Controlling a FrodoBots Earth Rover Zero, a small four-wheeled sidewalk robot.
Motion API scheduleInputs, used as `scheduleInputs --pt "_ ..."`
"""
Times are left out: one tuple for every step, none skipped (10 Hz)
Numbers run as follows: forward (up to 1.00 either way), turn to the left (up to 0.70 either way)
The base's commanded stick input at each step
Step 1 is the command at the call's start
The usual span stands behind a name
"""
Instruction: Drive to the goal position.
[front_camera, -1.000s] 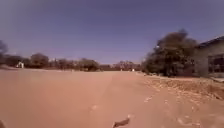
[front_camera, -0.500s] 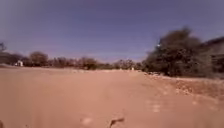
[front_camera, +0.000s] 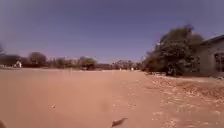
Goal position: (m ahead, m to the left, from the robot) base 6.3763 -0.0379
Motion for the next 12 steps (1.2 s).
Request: scheduleInputs --pt "1.00 0.02" --pt "1.00 0.02" --pt "1.00 0.02" --pt "1.00 0.02" --pt "1.00 0.02" --pt "1.00 0.02" --pt "1.00 0.02" --pt "1.00 0.02" --pt "1.00 0.02" --pt "1.00 0.02" --pt "1.00 0.02" --pt "1.00 0.02"
